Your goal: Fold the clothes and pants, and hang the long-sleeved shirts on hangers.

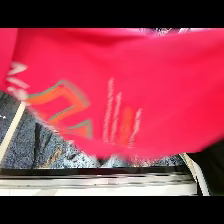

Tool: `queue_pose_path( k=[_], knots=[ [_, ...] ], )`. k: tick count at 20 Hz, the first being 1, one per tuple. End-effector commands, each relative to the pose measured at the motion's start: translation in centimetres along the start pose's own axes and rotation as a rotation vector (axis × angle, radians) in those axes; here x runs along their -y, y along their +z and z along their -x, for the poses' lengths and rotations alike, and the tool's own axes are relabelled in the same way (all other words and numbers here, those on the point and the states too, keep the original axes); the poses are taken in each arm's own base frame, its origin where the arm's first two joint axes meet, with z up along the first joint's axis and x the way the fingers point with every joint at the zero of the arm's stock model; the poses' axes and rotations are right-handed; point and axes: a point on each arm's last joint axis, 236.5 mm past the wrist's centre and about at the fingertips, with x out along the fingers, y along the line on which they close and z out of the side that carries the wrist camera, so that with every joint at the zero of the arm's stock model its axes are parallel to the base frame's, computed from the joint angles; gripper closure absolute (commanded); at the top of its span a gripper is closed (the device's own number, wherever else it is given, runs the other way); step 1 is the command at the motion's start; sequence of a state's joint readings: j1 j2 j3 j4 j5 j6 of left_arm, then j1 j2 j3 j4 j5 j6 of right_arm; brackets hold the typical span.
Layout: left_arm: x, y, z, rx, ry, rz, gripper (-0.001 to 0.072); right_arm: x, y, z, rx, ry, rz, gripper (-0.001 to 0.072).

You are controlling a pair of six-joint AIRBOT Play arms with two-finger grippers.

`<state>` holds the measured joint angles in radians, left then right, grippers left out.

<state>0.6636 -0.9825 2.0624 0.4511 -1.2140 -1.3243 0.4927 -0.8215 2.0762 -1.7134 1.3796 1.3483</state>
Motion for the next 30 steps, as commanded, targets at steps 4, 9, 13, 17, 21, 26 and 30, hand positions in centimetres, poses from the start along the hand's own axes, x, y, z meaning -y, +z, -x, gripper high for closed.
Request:
queue_pose_path(
  k=[4, 9, 13, 17, 21, 26, 30],
  knots=[
    [-10.2, -16.6, -10.9, -0.413, -0.012, 0.211, 0.0701, 0.9, -16.8, -14.6, -0.622, -0.137, 0.003, 0.0694],
    [-18.8, -38.3, -22.2, -0.725, 0.125, 0.231, 0.0701, 5.9, -33.9, -31.3, -0.686, -0.206, -0.24, 0.0694],
    [-23.2, -45.8, -24.3, -0.762, 0.203, 0.31, 0.0218, 7.2, -40.0, -41.1, -0.458, -0.172, -0.556, 0.0368],
    [-28.6, -45.9, -16.9, -0.936, 0.393, 0.363, 0.0063, 7.1, -46.0, -36.1, -0.767, -0.122, -0.669, 0.0217],
    [-29.6, -49.8, -1.9, -1.441, 0.488, 0.46, 0.0075, 4.5, -50.7, -25.5, -1.104, 0.049, -0.813, 0.0212],
    [-22.3, -55.0, 8.3, -1.576, 0.397, 0.574, 0.0069, -5.5, -54.3, -12.4, -1.244, 0.28, -1.03, 0.0208],
    [-17.7, -58.9, 12.6, -1.626, 0.35, 0.644, 0.0062, -11.5, -55.9, -7.9, -1.339, 0.453, -1.102, 0.0209]
  ],
)
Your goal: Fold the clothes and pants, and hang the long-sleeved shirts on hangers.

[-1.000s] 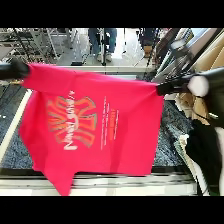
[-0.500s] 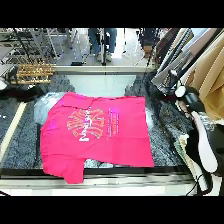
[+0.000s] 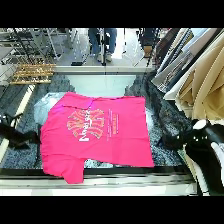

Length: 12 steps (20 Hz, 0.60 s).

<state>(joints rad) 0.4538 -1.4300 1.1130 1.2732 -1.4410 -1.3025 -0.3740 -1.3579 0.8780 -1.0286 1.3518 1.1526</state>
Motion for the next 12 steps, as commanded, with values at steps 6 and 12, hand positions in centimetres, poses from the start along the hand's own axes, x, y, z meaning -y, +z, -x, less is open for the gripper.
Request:
queue_pose_path(
  k=[6, 12],
  knots=[
    [-0.2, -5.9, -6.6, -0.087, -0.048, 0.047, 0.0071, -1.9, -5.7, -3.3, -0.124, 0.153, 0.038, 0.0213],
    [0.4, -6.8, -8.5, -0.124, -0.093, 0.08, 0.014, -0.9, -6.0, -4.8, -0.107, 0.133, 0.03, 0.0258]
  ],
)
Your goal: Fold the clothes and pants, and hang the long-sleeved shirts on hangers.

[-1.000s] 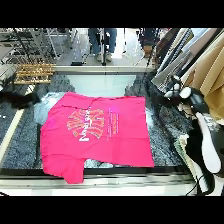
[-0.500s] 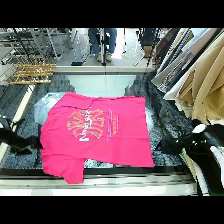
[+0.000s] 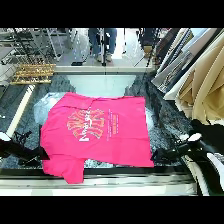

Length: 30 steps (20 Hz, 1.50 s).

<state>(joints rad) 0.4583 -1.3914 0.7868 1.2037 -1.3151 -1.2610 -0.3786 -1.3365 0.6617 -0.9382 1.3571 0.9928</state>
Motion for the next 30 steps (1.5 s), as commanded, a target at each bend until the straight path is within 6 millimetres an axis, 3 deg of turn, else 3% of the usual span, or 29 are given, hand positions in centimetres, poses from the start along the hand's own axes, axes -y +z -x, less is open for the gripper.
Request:
queue_pose_path(
  k=[1, 3, 4, 5, 6, 8, 10, 12, 14, 15, 17, 18, 19, 20, 21, 22, 23, 24, 25, 27, 28, 30],
  knots=[
    [-0.1, -0.1, -1.3, -0.006, -0.015, 0.017, 0.0218, 0.4, -0.3, -0.8, -0.01, 0.003, -0.007, 0.0279],
    [0.5, -0.5, -1.3, -0.022, -0.041, 0.02, 0.0488, 0.1, -1.1, -1.8, -0.071, 0.013, -0.002, 0.0342],
    [0.8, -0.8, -1.3, -0.036, -0.054, 0.012, 0.0507, -0.2, -1.5, -2.6, -0.107, 0.013, 0.006, 0.038],
    [1.1, -1.3, -1.3, -0.053, -0.066, 0.001, 0.0558, -0.4, -1.7, -3.4, -0.134, 0.009, 0.019, 0.0496],
    [1.3, -1.6, -1.2, -0.068, -0.074, -0.017, 0.0694, -0.3, -1.5, -3.9, -0.136, -0.004, 0.031, 0.069],
    [1.9, -2.0, -0.4, -0.086, -0.096, -0.032, 0.07, -1.1, -0.8, -3.0, -0.109, -0.001, 0.056, 0.0694],
    [5.4, -0.5, 2.7, -0.001, -0.23, -0.083, 0.0701, -3.6, 0.8, 0.0, -0.038, -0.009, 0.148, 0.0694],
    [11.7, 1.8, 9.6, 0.181, -0.461, -0.182, 0.0701, -7.6, 2.8, 5.5, 0.1, -0.055, 0.291, 0.0694],
    [19.0, 2.4, 20.9, 0.452, -0.718, -0.343, 0.0701, -13.4, 4.0, 13.2, 0.31, -0.145, 0.467, 0.0694],
    [22.6, 1.0, 28.0, 0.617, -0.857, -0.449, 0.0701, -16.6, 3.8, 17.6, 0.444, -0.214, 0.562, 0.0694],
    [28.4, -6.4, 42.2, 0.933, -1.143, -0.701, 0.0701, -23.5, 1.2, 27.7, 0.777, -0.398, 0.734, 0.0693],
    [30.1, -11.8, 48.8, 1.085, -1.3, -0.821, 0.07, -27.3, -1.5, 33.1, 0.983, -0.501, 0.817, 0.0693],
    [31.1, -18.5, 55.0, 1.252, -1.462, -0.949, 0.07, -31.0, -5.0, 38.4, 1.201, -0.596, 0.89, 0.0693],
    [31.4, -24.3, 59.1, 1.402, -1.566, -1.058, 0.0701, -34.3, -9.0, 42.6, 1.4, -0.661, 0.949, 0.0694],
    [31.9, -29.3, 61.8, 1.515, -1.62, -1.126, 0.0701, -37.4, -13.1, 46.0, 1.581, -0.699, 1.002, 0.0694],
    [32.8, -32.5, 62.9, 1.583, -1.61, -1.184, 0.0701, -40.1, -16.8, 48.8, 1.744, -0.719, 1.046, 0.0694],
    [34.1, -34.8, 63.1, 1.632, -1.56, -1.248, 0.0701, -42.1, -19.9, 50.6, 1.868, -0.719, 1.083, 0.0694],
    [35.1, -35.8, 63.1, 1.669, -1.504, -1.279, 0.0701, -43.3, -21.5, 51.8, 1.939, -0.716, 1.102, 0.0694],
    [36.1, -35.7, 63.0, 1.69, -1.443, -1.278, 0.0701, -43.8, -21.7, 52.6, 1.974, -0.712, 1.106, 0.0694],
    [36.5, -32.4, 62.8, 1.714, -1.303, -1.204, 0.07, -43.3, -18.5, 53.2, 1.937, -0.705, 1.081, 0.0694],
    [36.2, -28.7, 62.5, 1.721, -1.179, -1.12, 0.0701, -42.5, -15.3, 52.8, 1.868, -0.69, 1.062, 0.0694],
    [33.1, -18.3, 60.8, 1.674, -0.886, -0.849, 0.0701, -40.4, -8.2, 50.9, 1.684, -0.64, 1.021, 0.0694]
  ],
)
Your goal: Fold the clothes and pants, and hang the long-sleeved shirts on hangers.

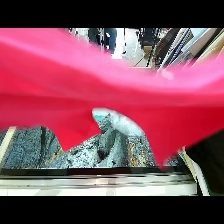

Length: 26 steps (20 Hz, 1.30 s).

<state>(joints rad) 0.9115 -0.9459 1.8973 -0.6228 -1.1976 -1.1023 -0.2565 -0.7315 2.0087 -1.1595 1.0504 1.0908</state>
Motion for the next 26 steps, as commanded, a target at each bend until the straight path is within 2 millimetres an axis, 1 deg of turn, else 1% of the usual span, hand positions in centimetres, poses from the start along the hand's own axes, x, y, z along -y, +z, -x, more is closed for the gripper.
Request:
queue_pose_path(
  k=[1, 2, 3, 4, 5, 6, 7, 8, 9, 10, 11, 12, 13, 14, 15, 16, 17, 19, 21, 22, 24, 25, 26],
  knots=[
    [-12.5, -4.6, 3.0, -0.208, 0.422, 0.042, 0.0701, -0.9, -6.3, -6.6, -0.169, 0.12, -0.08, 0.0694],
    [-16.0, -7.5, 4.4, -0.301, 0.484, 0.096, 0.0701, -2.2, -10.5, -9.2, -0.281, 0.2, -0.132, 0.0694],
    [-18.8, -10.9, 5.7, -0.394, 0.515, 0.167, 0.0701, -3.7, -15.1, -11.4, -0.394, 0.28, -0.193, 0.0694],
    [-21.5, -15.0, 6.9, -0.493, 0.538, 0.255, 0.0701, -5.0, -19.5, -13.2, -0.502, 0.343, -0.258, 0.0694],
    [-23.9, -19.3, 8.1, -0.584, 0.561, 0.338, 0.0701, -6.4, -24.3, -14.8, -0.613, 0.406, -0.323, 0.0693],
    [-26.3, -24.3, 9.6, -0.686, 0.588, 0.411, 0.07, -7.9, -28.8, -16.1, -0.709, 0.45, -0.371, 0.0693],
    [-28.3, -29.3, 11.1, -0.781, 0.61, 0.464, 0.07, -9.8, -33.6, -17.4, -0.8, 0.489, -0.416, 0.0693],
    [-30.6, -34.4, 13.1, -0.865, 0.655, 0.527, 0.07, -11.7, -38.0, -18.5, -0.874, 0.516, -0.45, 0.0693],
    [-32.9, -38.7, 15.2, -0.922, 0.71, 0.578, 0.07, -13.5, -42.9, -19.6, -0.946, 0.523, -0.471, 0.0693],
    [-35.6, -42.7, 17.7, -0.96, 0.781, 0.619, 0.07, -14.8, -47.3, -20.6, -1.0, 0.51, -0.474, 0.0693],
    [-38.2, -45.8, 20.0, -0.974, 0.849, 0.66, 0.07, -15.9, -51.7, -21.6, -1.041, 0.487, -0.474, 0.0693],
    [-40.8, -48.7, 22.1, -0.962, 0.917, 0.718, 0.07, -16.7, -55.2, -22.7, -1.058, 0.46, -0.486, 0.0693],
    [-42.7, -51.0, 24.0, -0.941, 0.973, 0.768, 0.07, -17.3, -58.4, -23.9, -1.057, 0.426, -0.501, 0.0693],
    [-44.1, -53.0, 25.4, -0.925, 1.009, 0.804, 0.0701, -17.6, -60.8, -24.7, -1.051, 0.395, -0.52, 0.0693],
    [-44.8, -54.3, 26.4, -0.92, 1.028, 0.836, 0.0701, -18.1, -62.5, -25.3, -1.045, 0.371, -0.553, 0.0693],
    [-45.0, -55.0, 26.8, -0.93, 1.028, 0.851, 0.0701, -18.3, -63.6, -25.5, -1.05, 0.35, -0.578, 0.0693],
    [-45.0, -55.0, 26.6, -0.931, 1.022, 0.854, 0.0701, -18.4, -64.0, -25.4, -1.056, 0.35, -0.579, 0.0693],
    [-44.4, -54.2, 25.6, -0.949, 0.982, 0.854, 0.0701, -18.7, -63.4, -24.6, -1.09, 0.385, -0.57, 0.0693],
    [-42.2, -53.7, 25.2, -1.013, 0.91, 0.908, 0.0702, -19.2, -63.0, -22.4, -1.179, 0.455, -0.559, 0.0693],
    [-40.9, -53.7, 25.7, -1.059, 0.877, 0.948, 0.0701, -19.5, -62.9, -21.0, -1.235, 0.495, -0.551, 0.0693],
    [-38.3, -53.9, 27.7, -1.179, 0.847, 1.01, 0.0701, -19.8, -63.4, -17.8, -1.357, 0.558, -0.53, 0.0693],
    [-38.0, -53.6, 28.0, -1.186, 0.842, 1.026, 0.0701, -20.0, -63.2, -16.8, -1.396, 0.58, -0.535, 0.0693],
    [-38.2, -52.7, 27.0, -1.128, 0.819, 1.049, 0.0701, -20.3, -62.6, -16.1, -1.417, 0.601, -0.546, 0.0693]
  ],
)
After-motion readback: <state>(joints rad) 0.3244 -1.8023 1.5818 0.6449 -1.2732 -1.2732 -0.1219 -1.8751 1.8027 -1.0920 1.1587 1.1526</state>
